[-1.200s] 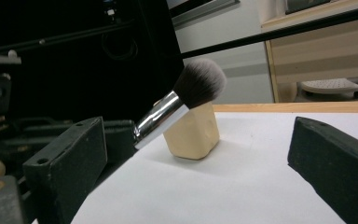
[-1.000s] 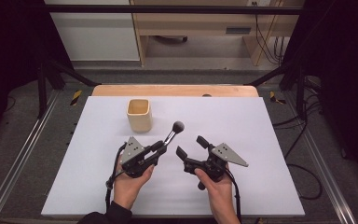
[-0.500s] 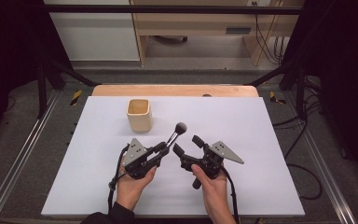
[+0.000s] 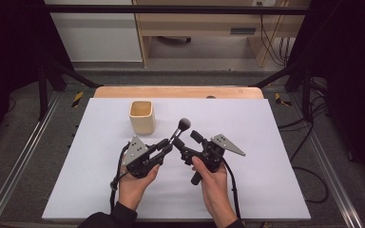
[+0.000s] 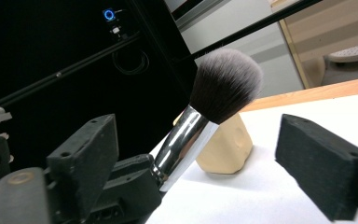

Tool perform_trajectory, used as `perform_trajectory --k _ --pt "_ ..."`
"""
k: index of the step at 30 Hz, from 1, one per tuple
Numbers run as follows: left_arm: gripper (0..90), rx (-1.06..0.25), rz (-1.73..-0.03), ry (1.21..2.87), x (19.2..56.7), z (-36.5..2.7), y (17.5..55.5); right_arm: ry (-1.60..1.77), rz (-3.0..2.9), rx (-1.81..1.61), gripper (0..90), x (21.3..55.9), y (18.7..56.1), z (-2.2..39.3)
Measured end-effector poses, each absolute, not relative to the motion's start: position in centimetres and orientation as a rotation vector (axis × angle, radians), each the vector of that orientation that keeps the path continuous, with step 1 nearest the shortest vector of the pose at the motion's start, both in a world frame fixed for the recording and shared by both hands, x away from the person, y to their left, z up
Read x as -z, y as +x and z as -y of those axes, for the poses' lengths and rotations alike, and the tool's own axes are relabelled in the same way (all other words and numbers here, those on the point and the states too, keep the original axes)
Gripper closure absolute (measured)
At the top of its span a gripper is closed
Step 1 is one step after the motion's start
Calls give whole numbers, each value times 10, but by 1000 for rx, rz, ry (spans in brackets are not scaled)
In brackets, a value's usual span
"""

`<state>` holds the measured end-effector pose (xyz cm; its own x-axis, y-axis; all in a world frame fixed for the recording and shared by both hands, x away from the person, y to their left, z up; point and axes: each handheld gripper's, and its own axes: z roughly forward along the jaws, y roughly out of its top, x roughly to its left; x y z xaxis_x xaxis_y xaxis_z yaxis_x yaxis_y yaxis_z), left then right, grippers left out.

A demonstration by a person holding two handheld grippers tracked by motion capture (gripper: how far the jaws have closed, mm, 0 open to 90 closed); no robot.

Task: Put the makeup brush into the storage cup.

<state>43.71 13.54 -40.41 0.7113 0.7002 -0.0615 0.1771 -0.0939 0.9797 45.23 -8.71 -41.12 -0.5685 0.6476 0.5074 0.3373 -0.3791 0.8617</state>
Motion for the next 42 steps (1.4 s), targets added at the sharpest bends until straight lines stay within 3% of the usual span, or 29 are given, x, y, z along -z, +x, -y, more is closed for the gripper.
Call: perform_trajectory --k 6,26,37,42 --pt "743 -512 -713 1630 401 -132 440 1345 -1592 -2078 193 412 458 88" --pt "743 -513 -694 1625 398 -125 442 1385 -1569 -2148 194 406 463 91" --pt "743 -502 -688 1614 396 -123 441 1376 -1588 -2191 274 408 464 90" --pt "743 -501 -682 1613 395 -122 440 1388 -1597 -2228 371 408 465 91"
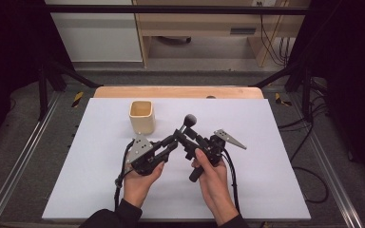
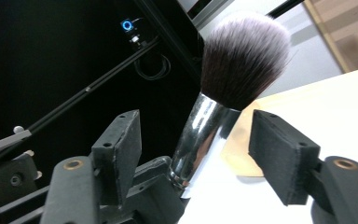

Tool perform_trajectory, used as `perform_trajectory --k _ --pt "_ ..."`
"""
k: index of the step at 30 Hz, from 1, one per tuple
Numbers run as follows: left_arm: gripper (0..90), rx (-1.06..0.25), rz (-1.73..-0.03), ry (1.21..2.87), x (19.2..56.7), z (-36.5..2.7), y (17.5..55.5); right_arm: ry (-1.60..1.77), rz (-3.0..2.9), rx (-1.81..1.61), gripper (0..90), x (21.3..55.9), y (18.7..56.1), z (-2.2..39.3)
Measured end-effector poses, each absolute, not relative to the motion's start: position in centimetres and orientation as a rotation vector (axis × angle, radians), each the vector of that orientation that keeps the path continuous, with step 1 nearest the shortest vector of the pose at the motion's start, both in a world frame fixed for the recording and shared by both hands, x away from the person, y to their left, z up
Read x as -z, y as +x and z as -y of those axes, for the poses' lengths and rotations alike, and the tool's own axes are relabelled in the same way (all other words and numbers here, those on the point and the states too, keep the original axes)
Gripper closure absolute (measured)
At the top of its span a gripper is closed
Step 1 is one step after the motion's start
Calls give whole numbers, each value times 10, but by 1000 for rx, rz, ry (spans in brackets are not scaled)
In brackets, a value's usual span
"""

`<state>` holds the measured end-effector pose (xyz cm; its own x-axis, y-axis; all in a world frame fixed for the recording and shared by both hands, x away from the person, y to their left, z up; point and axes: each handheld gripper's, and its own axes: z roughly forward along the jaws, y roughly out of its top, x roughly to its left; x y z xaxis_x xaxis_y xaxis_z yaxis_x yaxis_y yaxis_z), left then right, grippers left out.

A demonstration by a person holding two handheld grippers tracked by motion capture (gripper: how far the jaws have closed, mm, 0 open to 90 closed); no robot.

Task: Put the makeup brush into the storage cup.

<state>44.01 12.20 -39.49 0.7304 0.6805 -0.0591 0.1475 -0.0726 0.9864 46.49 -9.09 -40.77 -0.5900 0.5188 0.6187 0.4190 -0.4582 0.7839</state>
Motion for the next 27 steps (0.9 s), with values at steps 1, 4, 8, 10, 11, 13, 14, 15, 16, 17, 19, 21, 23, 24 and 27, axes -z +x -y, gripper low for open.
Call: perform_trajectory --k 1,4,8,10,11,13,14,15,16,17,19,21,23,24,27 --pt "743 -499 -683 1609 395 -121 440 1384 -1600 -2233 385 408 465 91" --pt "743 -485 -685 1599 395 -122 440 1381 -1602 -2247 424 408 465 91" --pt "743 -485 -684 1599 394 -122 440 1393 -1600 -2265 459 408 465 91" --pt "743 -485 -681 1601 394 -122 440 1385 -1594 -2278 485 408 465 91" --pt "743 -485 -681 1601 394 -122 440 1386 -1589 -2287 496 409 465 91" --pt "743 -489 -677 1606 394 -123 440 1389 -1586 -2293 522 409 466 92" --pt "743 -490 -676 1607 393 -123 439 1396 -1584 -2300 543 409 466 92" --pt "743 -490 -676 1607 393 -123 439 1396 -1584 -2300 543 409 466 92" --pt "743 -494 -674 1606 393 -123 439 1402 -1584 -2305 565 410 466 93" --pt "743 -495 -673 1606 393 -123 438 1413 -1581 -2314 581 410 466 93" --pt "743 -498 -668 1614 393 -123 438 1406 -1581 -2318 604 412 466 94" --pt "743 -498 -667 1614 393 -123 438 1414 -1582 -2317 614 412 466 94" --pt "743 -498 -667 1614 393 -123 438 1414 -1582 -2317 632 412 466 94" --pt "743 -502 -666 1619 393 -123 438 1408 -1580 -2324 644 413 467 94" --pt "743 -499 -669 1617 393 -123 438 1408 -1583 -2335 650 413 467 94"
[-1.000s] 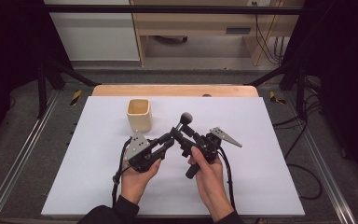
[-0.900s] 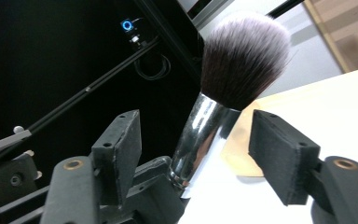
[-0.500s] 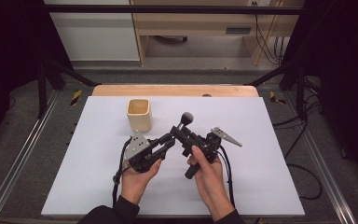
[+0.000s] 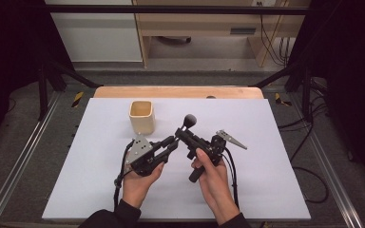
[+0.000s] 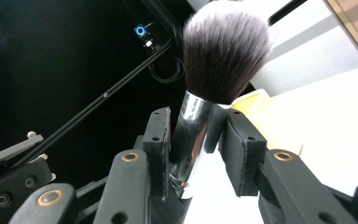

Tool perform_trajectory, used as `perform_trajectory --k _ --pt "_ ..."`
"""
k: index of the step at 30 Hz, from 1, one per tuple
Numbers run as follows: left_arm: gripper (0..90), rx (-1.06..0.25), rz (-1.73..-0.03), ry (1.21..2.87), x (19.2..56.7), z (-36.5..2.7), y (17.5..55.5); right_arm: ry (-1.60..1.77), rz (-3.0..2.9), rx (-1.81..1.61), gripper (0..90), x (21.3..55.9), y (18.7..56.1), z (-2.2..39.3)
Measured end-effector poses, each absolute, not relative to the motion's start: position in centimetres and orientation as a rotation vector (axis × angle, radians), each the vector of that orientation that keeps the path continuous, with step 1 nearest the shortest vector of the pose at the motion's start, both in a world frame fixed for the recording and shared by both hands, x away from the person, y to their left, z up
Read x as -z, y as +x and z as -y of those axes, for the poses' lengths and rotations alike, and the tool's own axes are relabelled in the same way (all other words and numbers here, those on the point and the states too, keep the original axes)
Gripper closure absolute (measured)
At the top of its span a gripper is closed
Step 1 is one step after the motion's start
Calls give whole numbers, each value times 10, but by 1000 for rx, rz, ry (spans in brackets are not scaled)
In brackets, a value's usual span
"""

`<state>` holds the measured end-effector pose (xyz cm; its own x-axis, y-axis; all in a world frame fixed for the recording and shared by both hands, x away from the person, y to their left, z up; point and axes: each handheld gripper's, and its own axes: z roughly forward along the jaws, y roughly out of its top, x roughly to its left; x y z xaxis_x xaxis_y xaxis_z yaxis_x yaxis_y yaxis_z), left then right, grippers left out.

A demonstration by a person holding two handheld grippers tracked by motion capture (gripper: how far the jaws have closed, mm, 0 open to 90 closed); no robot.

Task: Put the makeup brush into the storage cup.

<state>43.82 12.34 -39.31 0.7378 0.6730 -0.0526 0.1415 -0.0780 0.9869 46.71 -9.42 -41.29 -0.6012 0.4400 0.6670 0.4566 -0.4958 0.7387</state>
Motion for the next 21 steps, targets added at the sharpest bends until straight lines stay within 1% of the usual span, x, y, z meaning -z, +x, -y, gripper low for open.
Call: perform_trajectory --k 7,16,21 --pt "743 -496 -673 1629 395 -124 438 -1381 1555 2302 693 413 467 93" --pt "740 -491 -672 1633 395 -123 439 -1363 1604 2317 701 413 466 93" --pt "666 -484 -685 1652 396 -125 439 -1367 1657 2342 701 410 466 97"
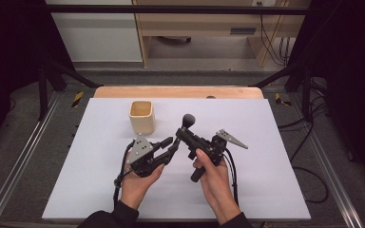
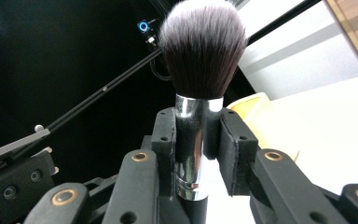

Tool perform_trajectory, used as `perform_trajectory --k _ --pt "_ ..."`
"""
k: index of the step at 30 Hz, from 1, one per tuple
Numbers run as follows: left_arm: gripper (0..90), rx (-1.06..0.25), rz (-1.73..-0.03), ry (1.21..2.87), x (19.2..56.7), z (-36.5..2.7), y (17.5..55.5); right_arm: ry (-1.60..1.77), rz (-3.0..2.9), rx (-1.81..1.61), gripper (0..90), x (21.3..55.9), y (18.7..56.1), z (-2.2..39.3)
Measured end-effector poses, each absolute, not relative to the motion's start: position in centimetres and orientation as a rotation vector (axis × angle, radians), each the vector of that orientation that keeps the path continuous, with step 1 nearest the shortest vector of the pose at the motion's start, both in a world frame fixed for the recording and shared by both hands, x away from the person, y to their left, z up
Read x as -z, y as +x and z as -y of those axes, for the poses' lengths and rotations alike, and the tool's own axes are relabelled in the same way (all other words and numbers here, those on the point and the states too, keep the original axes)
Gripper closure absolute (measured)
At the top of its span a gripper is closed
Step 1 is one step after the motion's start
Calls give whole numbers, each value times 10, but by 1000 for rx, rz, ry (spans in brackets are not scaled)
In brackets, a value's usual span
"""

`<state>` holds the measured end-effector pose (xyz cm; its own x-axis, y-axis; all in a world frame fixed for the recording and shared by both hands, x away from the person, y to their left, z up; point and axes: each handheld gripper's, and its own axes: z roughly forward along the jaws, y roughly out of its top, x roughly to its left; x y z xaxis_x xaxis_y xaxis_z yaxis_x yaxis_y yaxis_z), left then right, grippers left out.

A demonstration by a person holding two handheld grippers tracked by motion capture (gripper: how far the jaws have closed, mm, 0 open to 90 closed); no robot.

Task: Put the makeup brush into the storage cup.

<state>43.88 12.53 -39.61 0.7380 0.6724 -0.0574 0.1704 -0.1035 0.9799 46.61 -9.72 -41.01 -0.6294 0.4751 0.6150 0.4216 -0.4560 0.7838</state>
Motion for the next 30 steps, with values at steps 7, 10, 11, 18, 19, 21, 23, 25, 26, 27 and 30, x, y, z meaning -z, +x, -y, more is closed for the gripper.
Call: perform_trajectory --k 7,10,11,18,19,21,23,25,26,27,30 --pt "570 -471 -706 1682 399 -128 441 1226 -1669 -2201 701 402 467 100" --pt "523 -467 -713 1699 400 -128 443 1162 -1704 -2141 701 398 467 100" --pt "494 -467 -715 1707 400 -128 443 1128 -1729 -2097 701 395 467 100" --pt "317 -476 -723 1738 402 -125 446 1001 -1810 -1963 701 388 467 97" --pt "283 -476 -723 1738 402 -125 446 1001 -1810 -1963 701 388 467 97" --pt "199 -479 -720 1737 404 -124 447 973 -1822 -1943 701 387 466 95" --pt "178 -484 -727 1738 405 -124 447 947 -1838 -1911 701 386 465 94" --pt "162 -500 -742 1735 407 -124 449 921 -1862 -1873 701 385 464 91" --pt "173 -508 -749 1740 407 -124 449 916 -1870 -1864 701 385 463 91" --pt "185 -514 -755 1742 408 -125 449 903 -1876 -1857 701 385 463 90" --pt "229 -533 -767 1743 409 -125 450 897 -1883 -1846 700 386 462 88"
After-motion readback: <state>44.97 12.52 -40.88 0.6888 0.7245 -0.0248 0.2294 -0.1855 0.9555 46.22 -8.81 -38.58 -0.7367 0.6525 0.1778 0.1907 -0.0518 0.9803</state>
